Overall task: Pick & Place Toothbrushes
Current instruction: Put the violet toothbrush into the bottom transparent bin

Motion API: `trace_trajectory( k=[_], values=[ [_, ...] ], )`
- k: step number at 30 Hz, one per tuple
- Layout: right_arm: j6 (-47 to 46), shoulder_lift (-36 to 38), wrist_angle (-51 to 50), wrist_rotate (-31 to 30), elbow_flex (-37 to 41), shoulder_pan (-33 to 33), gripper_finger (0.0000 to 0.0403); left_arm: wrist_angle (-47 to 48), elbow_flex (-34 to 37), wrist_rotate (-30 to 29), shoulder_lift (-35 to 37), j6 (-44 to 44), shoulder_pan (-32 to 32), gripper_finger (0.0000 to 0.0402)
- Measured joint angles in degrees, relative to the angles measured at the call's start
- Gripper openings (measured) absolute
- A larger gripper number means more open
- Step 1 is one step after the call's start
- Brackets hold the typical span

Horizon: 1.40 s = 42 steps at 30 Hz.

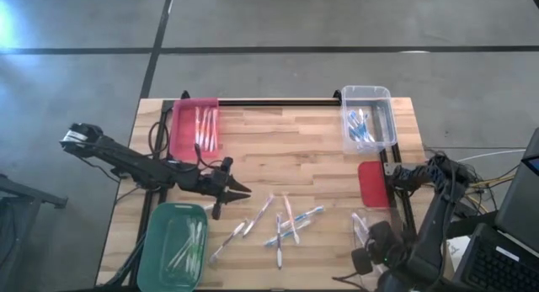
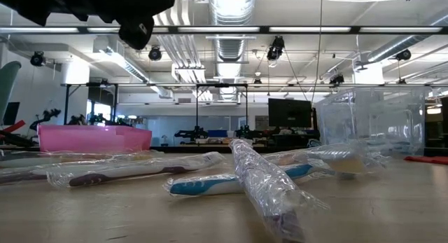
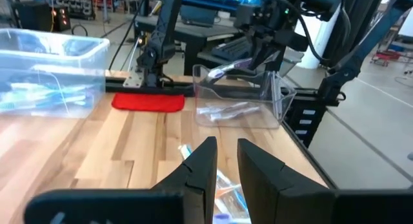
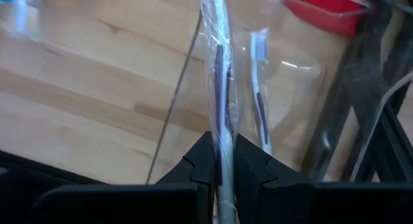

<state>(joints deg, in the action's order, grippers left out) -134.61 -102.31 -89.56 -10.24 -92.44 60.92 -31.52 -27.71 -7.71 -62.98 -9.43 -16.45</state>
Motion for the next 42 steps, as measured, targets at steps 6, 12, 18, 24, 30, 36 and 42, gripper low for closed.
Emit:
trace_trajectory(
  k=[6,12,18,24,30,36,42],
  values=[
    [0.1,-2.3,0.2,3.6,-0.2,0.9,0.0023,1.6,0.0,0.0,0.0,-0.1,0.0,0.0067],
    [0.3,-2.8,0.3,6.2,-0.2,3.2,0.0023,1.7,0.0,0.0,0.0,-0.1,0.0,0.0067],
    [0.5,-4.5,0.5,6.4,-0.2,4.5,0.0023,1.7,0.0,0.0,0.0,-0.1,0.0,0.0067],
    [1.0,-6.7,0.5,6.4,0.8,5.6,0.0023,1.7,0.0,0.0,0.0,-0.2,0.0,0.0067],
    [2.2,-9.3,0.6,7.3,0.8,5.6,0.0023,1.7,0.0,0.0,0.0,-1.0,0.0,0.0067],
    [3.5,-12.1,1.4,9.6,0.9,5.7,0.0023,1.7,0.0,0.0,0.0,-1.5,0.0,0.0067],
    [3.8,-13.2,1.4,11.2,1.0,5.8,0.0024,1.8,0.0,0.0,0.0,-1.7,-0.1,0.0067]
  ],
)
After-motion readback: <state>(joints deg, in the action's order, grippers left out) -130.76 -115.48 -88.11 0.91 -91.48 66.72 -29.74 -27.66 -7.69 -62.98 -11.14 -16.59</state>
